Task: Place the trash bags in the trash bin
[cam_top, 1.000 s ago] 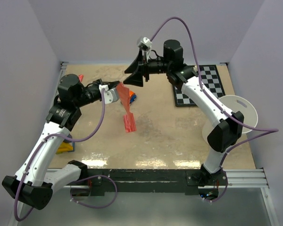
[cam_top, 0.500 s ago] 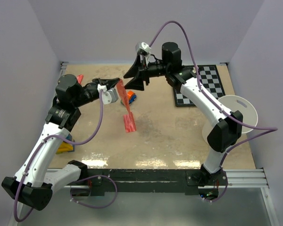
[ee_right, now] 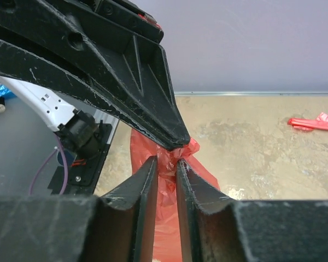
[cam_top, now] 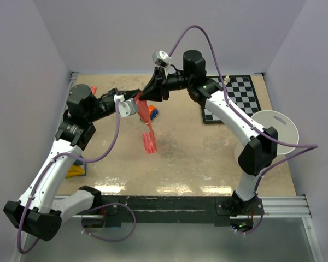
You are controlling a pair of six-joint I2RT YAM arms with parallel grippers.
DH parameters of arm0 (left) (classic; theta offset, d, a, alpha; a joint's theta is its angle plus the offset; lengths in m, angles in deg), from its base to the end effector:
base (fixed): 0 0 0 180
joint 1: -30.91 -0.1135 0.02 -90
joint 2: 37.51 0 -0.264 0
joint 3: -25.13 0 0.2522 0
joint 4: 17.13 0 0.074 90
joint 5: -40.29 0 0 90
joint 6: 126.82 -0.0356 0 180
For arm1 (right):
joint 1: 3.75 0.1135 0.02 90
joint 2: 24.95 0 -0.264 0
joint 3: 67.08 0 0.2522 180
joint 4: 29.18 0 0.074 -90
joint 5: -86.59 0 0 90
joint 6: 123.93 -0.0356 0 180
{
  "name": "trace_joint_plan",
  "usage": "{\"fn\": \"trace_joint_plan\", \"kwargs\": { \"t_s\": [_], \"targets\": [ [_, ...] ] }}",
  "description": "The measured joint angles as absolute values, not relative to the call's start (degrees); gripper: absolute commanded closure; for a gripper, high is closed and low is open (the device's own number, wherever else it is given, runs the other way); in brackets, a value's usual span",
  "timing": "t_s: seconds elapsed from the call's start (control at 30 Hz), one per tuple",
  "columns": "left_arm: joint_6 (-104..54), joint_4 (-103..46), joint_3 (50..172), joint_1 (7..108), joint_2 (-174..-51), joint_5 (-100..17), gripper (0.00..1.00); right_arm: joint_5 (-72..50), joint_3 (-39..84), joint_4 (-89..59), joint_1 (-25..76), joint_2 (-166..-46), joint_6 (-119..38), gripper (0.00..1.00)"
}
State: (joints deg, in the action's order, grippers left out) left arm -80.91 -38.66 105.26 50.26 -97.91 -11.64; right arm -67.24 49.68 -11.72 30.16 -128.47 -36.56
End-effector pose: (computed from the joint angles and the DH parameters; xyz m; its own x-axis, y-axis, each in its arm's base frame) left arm 0.2088 -0.0966 0.4250 0.5648 0.3822 -0.7314 0.6256 0.3796 0.6815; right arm 0.3280 0.2590 0.4213 -0.1064 -0.0471 -0.9932 -0.9850 -0.1313 0.1117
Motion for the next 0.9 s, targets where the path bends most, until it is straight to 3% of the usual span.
{"fn": "trace_joint_plan", "kwargs": {
  "t_s": [0.37,0.5,0.9],
  "targets": [
    [-81.0,-39.6,105.2,50.3,-96.9,-13.4,1.00,-65.1,49.7,-11.1,27.9,-128.4,-35.2,0.87],
    [-81.0,-39.8,105.1,50.3,-96.6,-13.6,1.00,-64.4,49.6,-11.1,27.2,-128.4,-35.1,1.00],
    [-81.0,-41.0,104.6,50.3,-96.1,-14.1,1.00,-61.4,49.5,-10.6,26.2,-125.8,-33.6,1.00]
  ]
}}
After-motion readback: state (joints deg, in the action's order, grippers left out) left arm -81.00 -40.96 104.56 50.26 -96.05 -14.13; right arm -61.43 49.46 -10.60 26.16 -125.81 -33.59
